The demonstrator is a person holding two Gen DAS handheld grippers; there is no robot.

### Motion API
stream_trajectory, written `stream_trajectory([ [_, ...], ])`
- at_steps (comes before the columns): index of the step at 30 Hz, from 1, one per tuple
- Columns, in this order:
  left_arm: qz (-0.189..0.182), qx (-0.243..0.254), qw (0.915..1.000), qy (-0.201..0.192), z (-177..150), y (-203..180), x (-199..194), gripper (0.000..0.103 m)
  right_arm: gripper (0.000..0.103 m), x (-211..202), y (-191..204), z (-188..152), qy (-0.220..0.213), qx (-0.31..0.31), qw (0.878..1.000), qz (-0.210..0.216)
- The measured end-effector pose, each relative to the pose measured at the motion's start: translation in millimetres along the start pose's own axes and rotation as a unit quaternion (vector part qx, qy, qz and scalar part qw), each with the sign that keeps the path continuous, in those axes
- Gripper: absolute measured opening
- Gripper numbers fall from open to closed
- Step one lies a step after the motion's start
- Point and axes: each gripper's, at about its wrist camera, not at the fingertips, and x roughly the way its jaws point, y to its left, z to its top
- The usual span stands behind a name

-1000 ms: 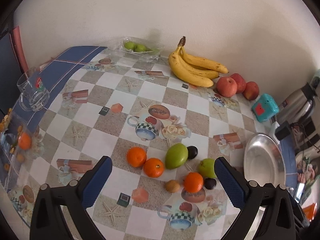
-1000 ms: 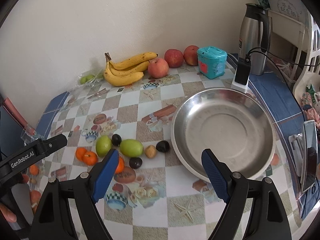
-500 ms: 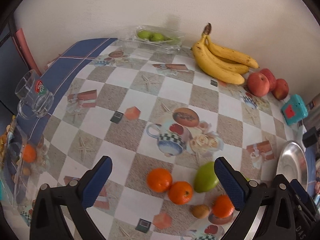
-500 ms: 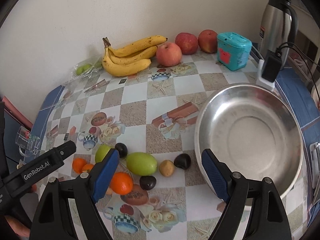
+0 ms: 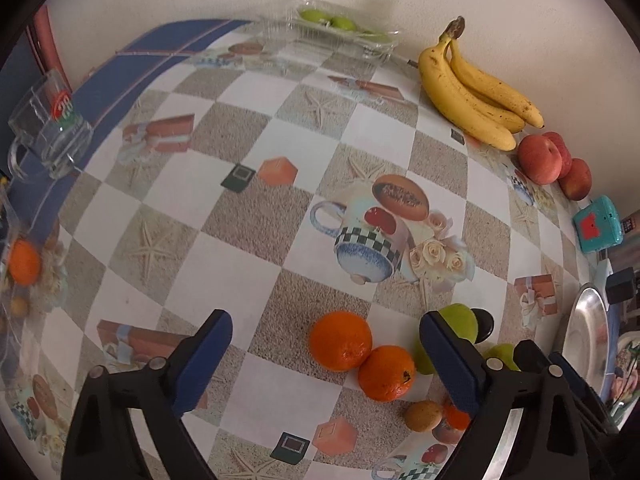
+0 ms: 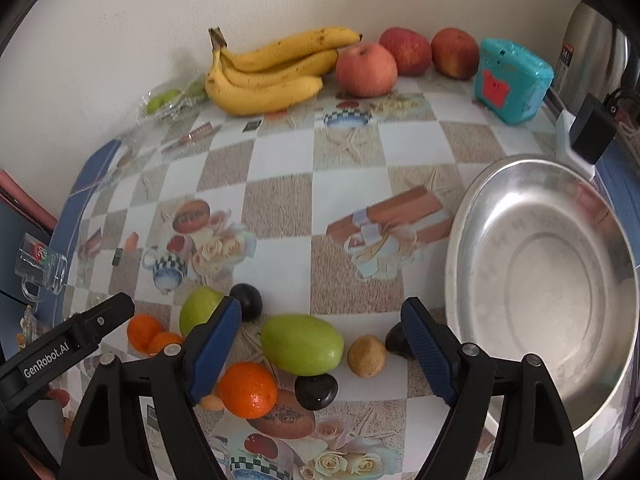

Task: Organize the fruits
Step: 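Close the left gripper on a tangerine while the right gripper grasps a green pear, then carry the tangerine in the left gripper and the pear in the right gripper over the steel bowl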

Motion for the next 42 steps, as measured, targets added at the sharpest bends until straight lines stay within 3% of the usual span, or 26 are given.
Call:
stream_trajectory([
  [5, -0.008, -0.020, 0.9994, 0.026, -4.1, 9.2, 14.4, 0.087, 0.073, 9.2, 3.3, -5.3, 0.014, -0.002, 1.000, 0.001],
  [9, -0.010, -0.028, 0.9991, 0.030, -5.2, 10.5, 17.5, 0.086, 0.068, 14.1, 5.8, -7.9, 0.019, -0.005, 1.000, 0.006],
  [11, -0.017, -0.029, 0.9988, 0.034, -5.2, 9.8, 19.5, 0.077, 0.065, 15.5, 6.7, -8.1, 0.020, -0.009, 1.000, 0.006],
  [21, -0.035, -0.035, 0.9979, 0.043, -5.2, 6.4, 20.9, 0.060, 0.057, 21.9, 11.0, -9.7, 0.028, -0.015, 0.999, 0.012],
  [28, -0.046, -0.045, 0.9969, 0.046, -4.5, 5.8, 22.5, 0.039, 0.056, 24.0, 11.0, -11.4, 0.028, -0.015, 0.999, 0.007],
  [42, -0.045, -0.066, 0.9962, 0.036, -2.2, 11.3, 10.5, 0.039, 0.054, 23.3, 4.2, -14.7, 0.024, 0.005, 1.000, 0.015],
])
